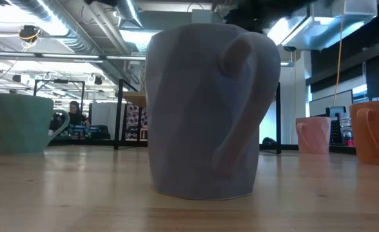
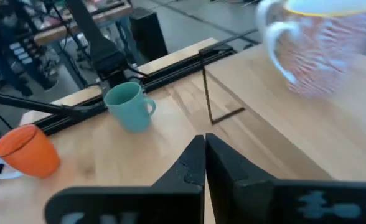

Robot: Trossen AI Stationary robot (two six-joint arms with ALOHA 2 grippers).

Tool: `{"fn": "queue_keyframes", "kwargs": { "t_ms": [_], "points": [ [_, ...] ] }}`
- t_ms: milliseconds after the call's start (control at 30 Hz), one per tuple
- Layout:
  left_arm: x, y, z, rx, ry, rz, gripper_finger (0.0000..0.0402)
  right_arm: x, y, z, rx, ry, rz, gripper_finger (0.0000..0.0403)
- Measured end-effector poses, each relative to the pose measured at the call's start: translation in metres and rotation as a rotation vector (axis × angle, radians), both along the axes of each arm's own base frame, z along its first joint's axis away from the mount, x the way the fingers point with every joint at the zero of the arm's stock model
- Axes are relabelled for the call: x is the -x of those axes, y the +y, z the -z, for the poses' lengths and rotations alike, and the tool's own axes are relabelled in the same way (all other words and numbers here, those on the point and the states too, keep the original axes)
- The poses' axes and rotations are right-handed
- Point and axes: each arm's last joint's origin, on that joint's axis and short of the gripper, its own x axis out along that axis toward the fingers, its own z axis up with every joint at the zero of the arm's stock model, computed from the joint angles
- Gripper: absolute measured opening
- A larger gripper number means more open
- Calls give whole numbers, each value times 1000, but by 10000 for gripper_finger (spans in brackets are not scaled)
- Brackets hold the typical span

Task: Place coffee mugs
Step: Put the red patterned mug on the shelf

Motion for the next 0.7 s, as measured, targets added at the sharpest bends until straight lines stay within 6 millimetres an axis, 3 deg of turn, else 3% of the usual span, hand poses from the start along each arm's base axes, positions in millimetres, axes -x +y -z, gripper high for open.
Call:
{"fn": "queue_keyframes", "kwargs": {
  "t_ms": [233,467,700],
  "points": [
    [34,-6,6,-23,-91,-24,114,-46,-41,5,17,56,-6,0],
    [40,-7,4,-39,-106,-35,114,-57,-87,14,52,51,65,0],
    [39,-6,5,-42,-98,-35,114,-64,-113,25,55,-5,67,0]
  ]
}}
